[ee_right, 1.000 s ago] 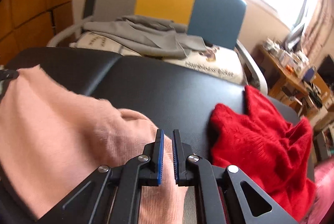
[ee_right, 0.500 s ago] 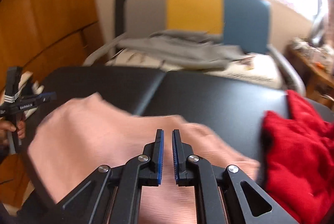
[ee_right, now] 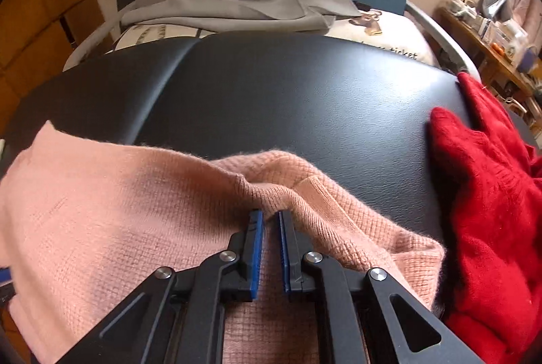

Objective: Fold clothes

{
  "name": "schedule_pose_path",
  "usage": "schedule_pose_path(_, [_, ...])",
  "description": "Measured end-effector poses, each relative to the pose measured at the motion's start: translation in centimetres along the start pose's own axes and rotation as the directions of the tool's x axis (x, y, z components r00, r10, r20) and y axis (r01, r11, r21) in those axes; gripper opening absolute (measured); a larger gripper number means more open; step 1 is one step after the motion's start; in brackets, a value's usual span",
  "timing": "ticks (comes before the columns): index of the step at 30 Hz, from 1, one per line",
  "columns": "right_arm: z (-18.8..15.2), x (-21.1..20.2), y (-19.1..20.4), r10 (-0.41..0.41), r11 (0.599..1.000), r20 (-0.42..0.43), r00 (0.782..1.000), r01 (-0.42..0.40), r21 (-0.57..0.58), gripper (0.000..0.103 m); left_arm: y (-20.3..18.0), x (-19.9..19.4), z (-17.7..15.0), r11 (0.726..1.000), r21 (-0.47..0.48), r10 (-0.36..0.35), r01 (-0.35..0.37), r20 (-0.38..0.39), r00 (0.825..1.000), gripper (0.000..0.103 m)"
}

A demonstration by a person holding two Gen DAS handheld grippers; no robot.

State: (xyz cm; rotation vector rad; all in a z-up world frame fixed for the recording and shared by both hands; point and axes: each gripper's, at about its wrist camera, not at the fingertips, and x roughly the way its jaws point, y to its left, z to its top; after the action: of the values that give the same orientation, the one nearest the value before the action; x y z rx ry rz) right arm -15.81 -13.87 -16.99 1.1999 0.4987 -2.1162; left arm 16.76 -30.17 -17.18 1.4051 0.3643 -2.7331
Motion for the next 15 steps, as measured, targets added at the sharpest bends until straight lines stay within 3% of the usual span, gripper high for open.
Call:
schedule_pose_path(3, [0.1, -0.8, 0.6, -0.016, 1.000, 0.023, 1.000, 0.016, -0.015, 0.009, -0.7, -0.6, 0.1, 1.000, 0.021, 0.004, -0.004, -0.007, 1.000, 0.018])
schedule_pose_path(5, [-0.2, -2.3, 1.6, 0.000, 0.999, 0.059, 0.998, 0.002, -0.040, 0.013, -0.6, -1.4, 0.9, 1.000, 0.018, -0.001, 0.001, 0.029, 1.000, 0.018])
schedule_pose_path(8, [-1.4, -6.1, 4.1, 0.084, 0.990, 0.147, 0.986, -0.067, -0.120, 0.014, 0.5, -2.6, 3.4, 0.997, -0.049, -0.059, 0.067, 0.141, 0.988, 0.018])
schedule_pose_path(11, [-2.9, -9.0, 6.7, 0.204, 0.964, 0.168, 0.964, -0.168, -0.204, 0.021, 0.9, -2.6, 6.2, 0.998, -0.056, -0.029, 0.042, 0.213, 0.977, 0.018])
schedule_pose_path(15, [-5.3, -9.7, 8.0, 0.311, 0.932, 0.073, 0.947, -0.290, -0.217, 0.030, 1.1, 0.1, 6.5, 0.999, -0.033, 0.006, -0.002, 0.126, 0.992, 0.018])
